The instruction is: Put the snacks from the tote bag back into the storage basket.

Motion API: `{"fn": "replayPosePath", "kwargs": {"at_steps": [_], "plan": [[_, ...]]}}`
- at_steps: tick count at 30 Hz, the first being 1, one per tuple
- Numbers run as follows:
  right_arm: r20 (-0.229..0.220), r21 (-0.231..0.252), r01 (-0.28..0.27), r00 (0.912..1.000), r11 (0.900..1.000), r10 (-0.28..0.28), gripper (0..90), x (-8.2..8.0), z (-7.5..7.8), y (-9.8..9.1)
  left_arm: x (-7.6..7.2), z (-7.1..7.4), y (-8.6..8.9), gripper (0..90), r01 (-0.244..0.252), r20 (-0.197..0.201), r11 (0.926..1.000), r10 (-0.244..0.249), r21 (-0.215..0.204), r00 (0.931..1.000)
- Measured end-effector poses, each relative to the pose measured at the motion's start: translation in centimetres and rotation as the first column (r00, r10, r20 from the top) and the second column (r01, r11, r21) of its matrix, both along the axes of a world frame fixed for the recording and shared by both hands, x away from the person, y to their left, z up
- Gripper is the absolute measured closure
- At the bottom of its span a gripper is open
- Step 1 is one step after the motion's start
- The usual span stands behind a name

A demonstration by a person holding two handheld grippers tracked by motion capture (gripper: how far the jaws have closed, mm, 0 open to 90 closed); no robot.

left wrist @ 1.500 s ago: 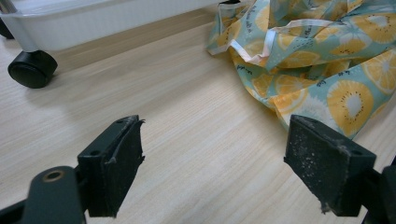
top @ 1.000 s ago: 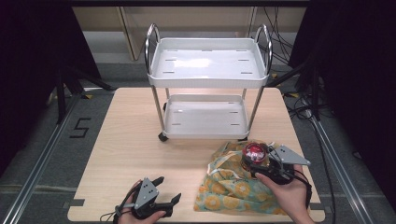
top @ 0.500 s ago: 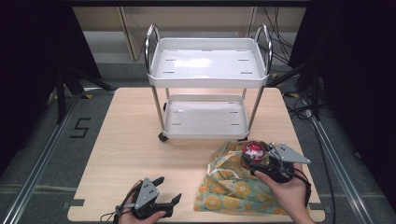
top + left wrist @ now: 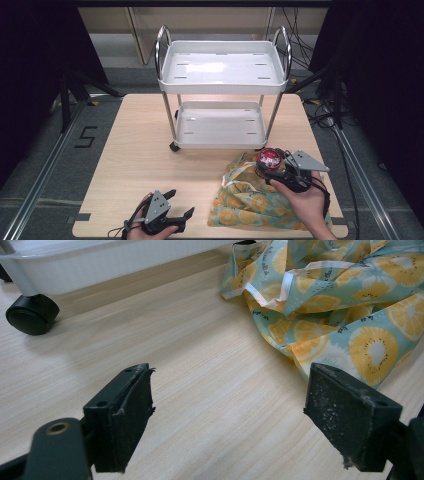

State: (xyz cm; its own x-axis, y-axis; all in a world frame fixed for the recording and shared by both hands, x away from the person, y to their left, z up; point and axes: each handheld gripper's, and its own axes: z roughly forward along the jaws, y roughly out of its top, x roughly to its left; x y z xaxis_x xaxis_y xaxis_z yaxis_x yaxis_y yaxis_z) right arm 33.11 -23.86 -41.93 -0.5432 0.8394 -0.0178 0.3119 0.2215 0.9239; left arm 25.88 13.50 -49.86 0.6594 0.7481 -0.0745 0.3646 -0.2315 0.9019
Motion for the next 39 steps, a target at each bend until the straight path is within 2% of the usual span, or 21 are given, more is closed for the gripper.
{"fn": "replayPosePath", "kwargs": {"at_steps": [1,2,5,6,8,11,13,14,15,16,17,19,21,23,25,26,27,30,32,33,39], "plan": [[0.019,-0.016,-0.026,0.9995,0.9995,0.026,26.7,0.3,0.1,-0.1,0.0,0.1,0.1,18.5,0.001,0.001,0.9998,-0.001,0.019,1.0000],[-0.008,-0.002,-0.007,0.9999,1.0000,0.007,26.7,0.0,0.1,0.1,0.0,0.1,0.1,18.5,0.000,0.001,0.9999,0.000,0.015,1.0000],[0.016,-0.016,-0.023,0.9996,0.9996,0.023,26.7,0.3,0.2,0.0,0.0,0.0,0.0,18.5,-0.004,0.001,1.0000,0.004,0.004,1.0000],[0.019,-0.018,-0.027,0.9994,0.9995,0.028,26.7,0.4,0.3,0.0,0.1,0.1,0.2,18.5,0.009,0.015,0.9996,-0.010,0.025,0.9998],[0.029,-0.007,-0.028,0.9992,0.9996,0.028,26.7,0.5,0.2,0.2,0.1,0.1,0.2,18.5,0.010,0.017,0.9996,-0.011,0.027,0.9998],[0.001,0.002,0.001,1.0000,1.0000,-0.001,26.7,0.2,0.3,0.3,0.0,0.0,0.0,18.5,-0.003,0.002,1.0000,0.003,0.005,1.0000],[0.009,0.002,-0.005,0.9999,1.0000,0.005,26.7,0.3,0.3,0.2,0.0,0.1,0.1,18.5,-0.001,0.001,1.0000,0.001,0.007,1.0000],[0.035,-0.018,-0.014,0.9993,0.9997,0.015,26.7,0.5,0.3,0.1,0.0,0.1,0.1,18.5,0.002,0.001,0.9999,-0.002,0.015,1.0000],[0.000,0.003,-0.003,1.0000,1.0000,0.003,26.7,0.3,0.4,0.2,0.0,0.1,0.1,18.5,-0.001,0.003,0.9999,0.001,0.016,1.0000],[0.021,-0.011,-0.013,0.9997,0.9999,0.013,26.7,0.5,0.4,0.1,0.0,0.1,0.1,18.5,0.000,0.003,0.9999,0.000,0.016,1.0000],[0.004,0.009,0.009,0.9999,0.9999,-0.009,26.7,0.3,0.4,0.3,0.0,0.1,0.1,18.5,0.000,0.003,0.9999,0.000,0.015,1.0000],[0.013,0.011,-0.008,0.9999,0.9999,0.007,26.7,0.6,0.4,0.2,0.0,0.1,0.1,18.5,-0.003,0.003,1.0000,0.003,0.006,1.0000],[0.039,-0.010,-0.016,0.9991,0.9998,0.017,26.7,0.8,0.5,0.2,0.0,0.1,0.1,18.5,-0.004,0.004,1.0000,0.004,0.005,1.0000],[0.012,0.002,0.000,0.9999,1.0000,0.000,26.7,0.7,0.5,0.4,0.1,0.1,0.2,18.4,0.009,0.021,0.9998,-0.010,0.018,0.9997],[0.038,-0.023,-0.017,0.9991,0.9996,0.018,26.8,0.9,0.6,0.3,0.0,0.0,0.1,18.4,-0.012,0.000,0.9999,0.012,0.002,0.9999],[0.009,0.008,0.005,0.9999,1.0000,-0.006,26.7,0.7,0.6,0.6,0.0,0.1,0.1,18.5,-0.005,0.005,0.9999,0.005,0.013,1.0000],[0.026,0.000,-0.007,0.9996,1.0000,0.007,26.8,0.9,0.6,0.5,0.1,0.1,0.2,18.4,0.010,0.021,0.9997,-0.010,0.021,0.9997],[0.010,0.013,0.002,0.9999,0.9999,-0.002,26.8,0.8,0.7,0.7,0.0,0.1,0.1,18.4,-0.006,0.004,1.0000,0.006,0.003,1.0000],[0.015,0.009,-0.003,0.9999,1.0000,0.002,26.7,0.9,0.7,0.8,0.1,0.1,0.2,18.5,0.009,0.019,0.9997,-0.009,0.025,0.9998],[0.022,0.003,-0.019,0.9996,0.9998,0.018,26.8,1.0,0.7,0.7,-0.1,0.0,0.0,18.4,-0.014,-0.001,0.9999,0.014,-0.006,0.9999],[0.014,0.006,0.001,0.9999,1.0000,-0.001,26.7,1.0,0.8,1.0,0.1,0.1,0.2,18.4,0.008,0.019,0.9996,-0.009,0.026,0.9998]]}}
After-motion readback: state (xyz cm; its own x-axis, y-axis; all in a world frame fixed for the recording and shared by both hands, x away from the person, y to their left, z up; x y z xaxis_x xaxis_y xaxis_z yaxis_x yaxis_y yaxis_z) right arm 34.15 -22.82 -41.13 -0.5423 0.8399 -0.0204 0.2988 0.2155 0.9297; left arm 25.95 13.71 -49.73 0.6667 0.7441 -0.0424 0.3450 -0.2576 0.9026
